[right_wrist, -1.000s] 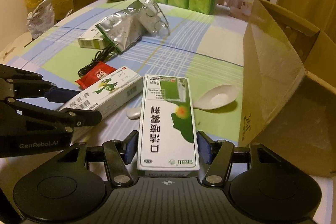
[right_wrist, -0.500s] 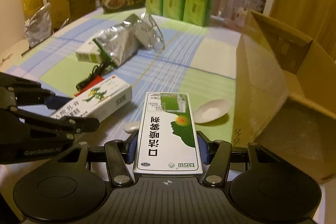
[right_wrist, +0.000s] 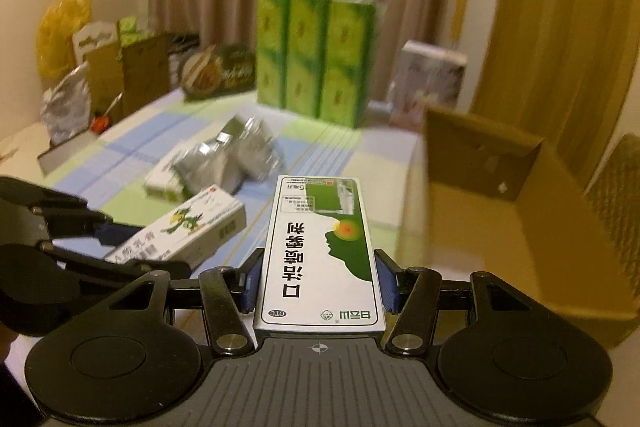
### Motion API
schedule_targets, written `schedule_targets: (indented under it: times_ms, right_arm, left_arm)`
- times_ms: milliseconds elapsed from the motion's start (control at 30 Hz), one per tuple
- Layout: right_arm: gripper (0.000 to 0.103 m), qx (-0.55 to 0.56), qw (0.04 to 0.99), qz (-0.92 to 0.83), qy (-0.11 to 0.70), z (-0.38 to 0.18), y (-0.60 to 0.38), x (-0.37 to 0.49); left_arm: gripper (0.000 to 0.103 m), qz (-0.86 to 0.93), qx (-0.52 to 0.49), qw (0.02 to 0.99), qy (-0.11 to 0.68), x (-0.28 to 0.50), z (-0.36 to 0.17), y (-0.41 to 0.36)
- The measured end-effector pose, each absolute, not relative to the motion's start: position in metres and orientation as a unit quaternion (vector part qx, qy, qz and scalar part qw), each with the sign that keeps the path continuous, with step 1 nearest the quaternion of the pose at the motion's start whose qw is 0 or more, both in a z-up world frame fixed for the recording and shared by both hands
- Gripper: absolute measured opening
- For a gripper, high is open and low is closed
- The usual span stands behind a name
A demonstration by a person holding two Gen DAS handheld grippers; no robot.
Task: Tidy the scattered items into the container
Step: 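Carry both medicine boxes over the cardboard box and open both tools to release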
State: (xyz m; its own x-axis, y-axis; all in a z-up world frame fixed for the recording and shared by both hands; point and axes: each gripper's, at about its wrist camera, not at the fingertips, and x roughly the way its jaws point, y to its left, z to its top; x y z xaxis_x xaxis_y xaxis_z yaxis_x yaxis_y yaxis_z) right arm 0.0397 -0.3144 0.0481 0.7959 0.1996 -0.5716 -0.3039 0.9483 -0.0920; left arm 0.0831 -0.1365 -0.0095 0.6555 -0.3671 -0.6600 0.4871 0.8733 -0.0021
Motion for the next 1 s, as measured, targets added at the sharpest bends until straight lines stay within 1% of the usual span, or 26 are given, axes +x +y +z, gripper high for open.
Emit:
schedule_targets:
  times_ms: [200,500,700,1000]
  right_arm:
    - [0.053,-0.081,0.957,0.091,0.265,0.077,-0.353,0.047]
    - [0.053,-0.054,0.963,0.029,0.262,0.09,-0.428,0.063]
    - [0.053,-0.037,0.961,0.015,0.274,0.083,-0.463,0.069]
    - [0.053,-0.013,0.956,0.008,0.291,0.068,-0.49,0.079]
  left_arm:
    - [0.033,-0.265,0.085,0.908,0.314,0.087,0.024,-0.17]
    - [0.033,-0.32,0.069,0.898,0.293,0.094,0.058,-0.244]
    - [0.033,-0.347,0.066,0.889,0.293,0.103,0.062,-0.289]
    - [0.033,-0.353,0.072,0.88,0.31,0.12,0.053,-0.32]
